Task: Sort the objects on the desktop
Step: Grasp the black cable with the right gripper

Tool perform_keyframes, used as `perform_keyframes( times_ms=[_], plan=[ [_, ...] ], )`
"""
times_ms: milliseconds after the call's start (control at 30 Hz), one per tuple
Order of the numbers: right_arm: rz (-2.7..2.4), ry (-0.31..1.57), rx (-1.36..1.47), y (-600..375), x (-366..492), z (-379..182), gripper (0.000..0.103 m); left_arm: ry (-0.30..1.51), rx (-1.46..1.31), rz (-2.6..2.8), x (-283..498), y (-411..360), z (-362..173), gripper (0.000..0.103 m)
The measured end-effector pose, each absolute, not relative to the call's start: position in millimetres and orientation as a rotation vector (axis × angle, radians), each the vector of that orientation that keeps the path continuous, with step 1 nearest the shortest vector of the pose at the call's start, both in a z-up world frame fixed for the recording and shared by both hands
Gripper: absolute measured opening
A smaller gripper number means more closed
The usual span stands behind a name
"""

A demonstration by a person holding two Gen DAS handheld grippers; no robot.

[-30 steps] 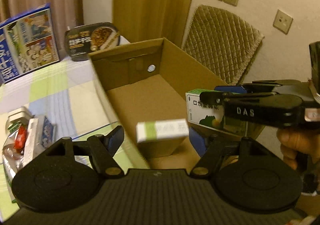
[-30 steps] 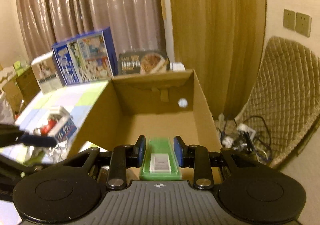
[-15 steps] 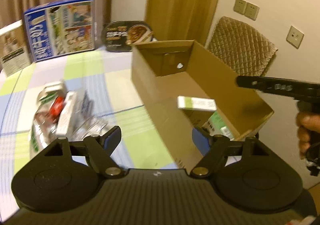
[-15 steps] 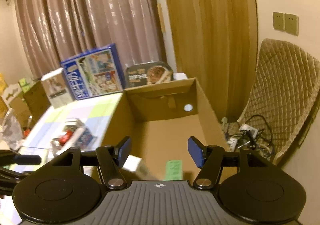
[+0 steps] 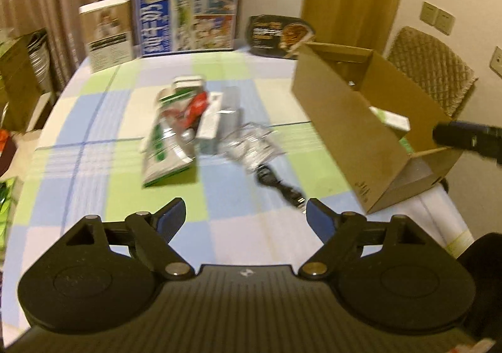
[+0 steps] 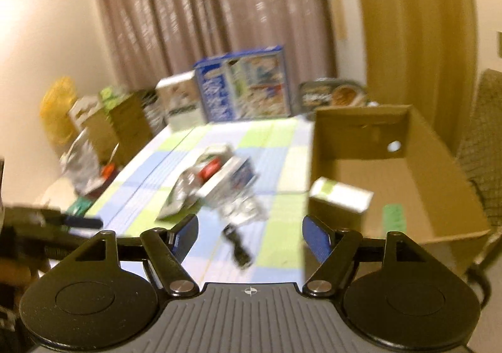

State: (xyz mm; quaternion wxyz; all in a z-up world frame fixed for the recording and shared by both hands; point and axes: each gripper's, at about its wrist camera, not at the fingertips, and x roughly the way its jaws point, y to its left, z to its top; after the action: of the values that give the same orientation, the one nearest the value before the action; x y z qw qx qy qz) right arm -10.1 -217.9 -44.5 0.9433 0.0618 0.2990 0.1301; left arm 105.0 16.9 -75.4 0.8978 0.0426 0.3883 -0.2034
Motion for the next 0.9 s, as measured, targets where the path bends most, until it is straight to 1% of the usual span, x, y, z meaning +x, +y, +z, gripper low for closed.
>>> perform_keyframes(
  times_ms=[333,733,833,900],
  plan=[
    [0.286,0.663,0.007,-179.2,-4.8,-87.2,0.071,0.829,0.063,-0.341,104.5,69.2,-90.0,0.084],
    [0.347,0.775,-0.088,-159.0,38.5,-129.3,0.071,0.869,0.081,-0.339,142.0,69.4,-123.1,0.085],
    [0.350,0.790,-0.127,-153.0,52.5,-142.4,0.067,0.874,0.086,-0.349,154.2,67.1,-132.5,0.085],
    [0.347,0.801,-0.148,-150.1,62.1,-150.8,0.059,0.877,0.091,-0.351,162.8,65.3,-139.1,0.085]
  ],
)
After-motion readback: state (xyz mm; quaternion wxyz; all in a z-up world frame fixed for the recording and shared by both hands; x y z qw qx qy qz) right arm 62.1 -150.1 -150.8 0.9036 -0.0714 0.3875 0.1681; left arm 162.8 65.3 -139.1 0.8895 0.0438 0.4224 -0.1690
